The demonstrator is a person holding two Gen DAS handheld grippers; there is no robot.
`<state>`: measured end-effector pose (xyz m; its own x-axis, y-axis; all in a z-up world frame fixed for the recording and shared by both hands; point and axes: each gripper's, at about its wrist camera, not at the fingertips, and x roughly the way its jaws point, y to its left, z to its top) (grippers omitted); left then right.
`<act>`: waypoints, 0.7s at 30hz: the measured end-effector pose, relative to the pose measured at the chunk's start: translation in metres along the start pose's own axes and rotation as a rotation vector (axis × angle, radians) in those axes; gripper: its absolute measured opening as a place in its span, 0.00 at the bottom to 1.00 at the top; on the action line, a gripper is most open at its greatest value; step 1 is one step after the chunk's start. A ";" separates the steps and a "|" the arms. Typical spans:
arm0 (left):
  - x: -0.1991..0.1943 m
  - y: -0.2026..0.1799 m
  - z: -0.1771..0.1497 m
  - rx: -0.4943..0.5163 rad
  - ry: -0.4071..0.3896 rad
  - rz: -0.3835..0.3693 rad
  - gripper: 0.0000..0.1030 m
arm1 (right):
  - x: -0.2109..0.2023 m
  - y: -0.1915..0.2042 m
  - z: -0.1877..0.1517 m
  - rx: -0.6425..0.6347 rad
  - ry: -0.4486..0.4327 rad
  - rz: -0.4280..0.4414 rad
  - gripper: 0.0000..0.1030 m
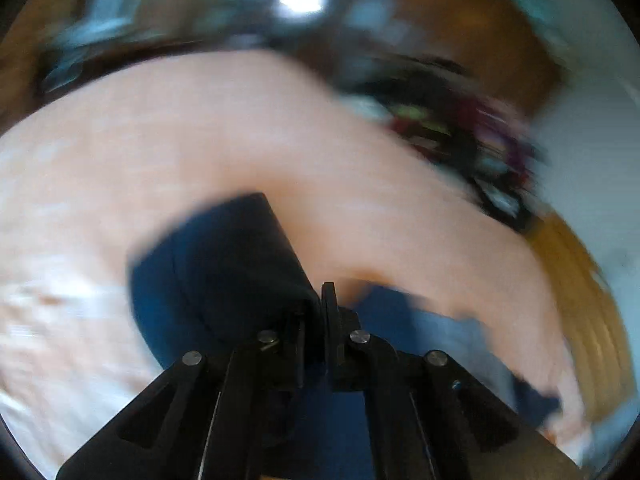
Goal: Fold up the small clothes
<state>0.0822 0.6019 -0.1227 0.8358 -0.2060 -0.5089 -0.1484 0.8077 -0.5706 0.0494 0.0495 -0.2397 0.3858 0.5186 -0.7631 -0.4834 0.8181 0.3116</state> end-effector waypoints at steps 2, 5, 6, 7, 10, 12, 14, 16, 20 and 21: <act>0.014 -0.079 -0.021 0.102 0.039 -0.179 0.12 | -0.002 -0.001 0.000 -0.002 -0.007 0.013 1.00; 0.031 -0.162 -0.070 0.156 0.129 -0.401 0.49 | -0.006 -0.003 0.004 0.012 0.000 0.037 1.00; 0.035 -0.169 -0.078 0.151 0.150 -0.419 0.49 | -0.009 -0.005 0.006 0.027 0.009 0.048 1.00; 0.036 -0.171 -0.094 0.151 0.168 -0.414 0.49 | -0.014 -0.009 0.008 0.057 0.017 0.067 1.00; 0.031 -0.136 -0.120 0.084 0.184 -0.347 0.49 | -0.030 -0.024 0.014 0.145 0.009 0.106 1.00; 0.028 -0.093 -0.134 0.023 0.182 -0.226 0.46 | -0.040 -0.034 0.023 0.181 -0.007 0.136 0.99; 0.027 -0.045 -0.145 -0.081 0.189 -0.116 0.46 | -0.043 -0.039 0.032 0.188 -0.021 0.152 0.98; 0.019 0.001 -0.164 -0.183 0.175 -0.056 0.46 | -0.038 -0.044 0.050 0.190 -0.027 0.163 0.95; 0.016 0.046 -0.173 -0.386 0.114 -0.142 0.26 | -0.008 -0.058 0.083 0.230 -0.006 0.188 0.88; 0.015 0.046 -0.175 -0.385 0.108 -0.136 0.26 | 0.002 -0.063 0.089 0.254 0.011 0.188 0.87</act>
<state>-0.0042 0.5393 -0.2693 0.8042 -0.3697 -0.4654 -0.2444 0.5081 -0.8259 0.1505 0.0209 -0.2107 0.2993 0.6652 -0.6840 -0.3334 0.7446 0.5782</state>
